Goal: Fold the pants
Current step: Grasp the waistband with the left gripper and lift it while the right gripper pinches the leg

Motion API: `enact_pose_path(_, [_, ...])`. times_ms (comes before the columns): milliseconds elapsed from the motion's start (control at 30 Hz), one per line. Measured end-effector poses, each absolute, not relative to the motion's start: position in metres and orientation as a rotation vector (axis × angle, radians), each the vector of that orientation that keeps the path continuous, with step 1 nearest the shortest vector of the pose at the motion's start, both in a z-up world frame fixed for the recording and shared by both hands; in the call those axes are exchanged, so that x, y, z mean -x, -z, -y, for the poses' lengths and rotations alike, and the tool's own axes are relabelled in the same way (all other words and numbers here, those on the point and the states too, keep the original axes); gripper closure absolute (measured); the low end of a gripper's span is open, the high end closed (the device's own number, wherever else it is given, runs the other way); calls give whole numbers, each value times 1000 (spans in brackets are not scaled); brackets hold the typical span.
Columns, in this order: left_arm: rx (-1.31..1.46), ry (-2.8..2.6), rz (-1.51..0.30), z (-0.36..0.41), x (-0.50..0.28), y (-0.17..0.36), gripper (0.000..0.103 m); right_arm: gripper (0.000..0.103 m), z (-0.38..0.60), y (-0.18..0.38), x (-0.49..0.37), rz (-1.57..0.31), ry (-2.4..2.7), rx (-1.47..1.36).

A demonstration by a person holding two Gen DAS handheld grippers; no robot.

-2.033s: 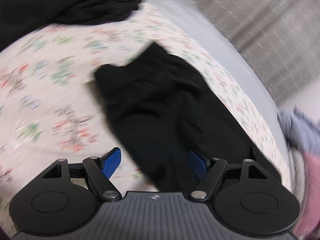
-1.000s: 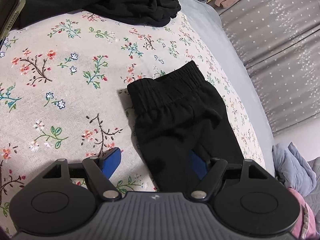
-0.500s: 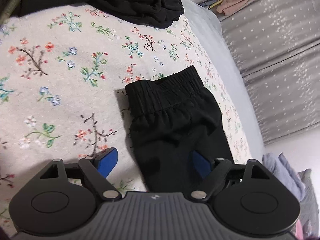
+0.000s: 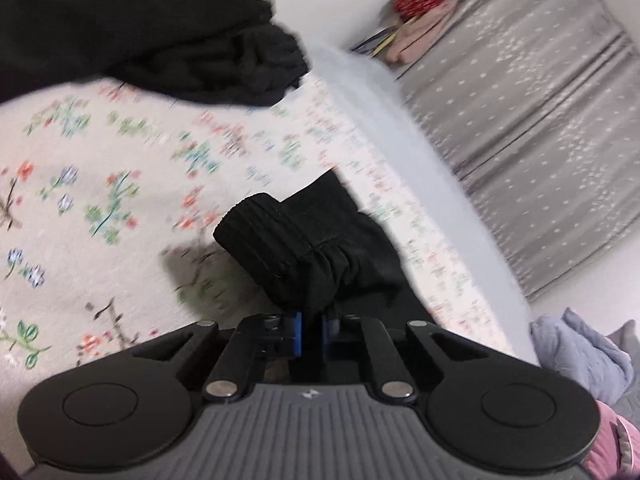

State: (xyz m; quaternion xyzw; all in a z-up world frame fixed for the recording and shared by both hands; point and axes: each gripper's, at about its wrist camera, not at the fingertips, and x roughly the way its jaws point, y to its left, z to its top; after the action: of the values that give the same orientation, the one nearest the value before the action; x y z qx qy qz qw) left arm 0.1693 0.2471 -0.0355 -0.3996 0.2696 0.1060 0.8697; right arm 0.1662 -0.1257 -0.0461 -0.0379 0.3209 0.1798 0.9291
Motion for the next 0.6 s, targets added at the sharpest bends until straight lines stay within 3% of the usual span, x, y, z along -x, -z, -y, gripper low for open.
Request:
enact_pose_path(200, [813,-173,-497,-239,-166,17,79,58,130,52,-171,-691,-370,84])
enact_pose_path(300, [847,-152,-481,-240,-163,11,79,47,119,61,-166,-701,-412,178])
enact_pose_path(500, [822,-93,-432,-233,-161,-3,79,48,103,77,-163,-695,-408,316])
enact_pose_path(567, [808,-89,-428,-230,-161,-4,79,59,98,81,-163,-685,-415,336])
enact_pose_path(600, [808,-86,-426,-230,-162,-4,79,82,96,82,-164,-687,-422,332])
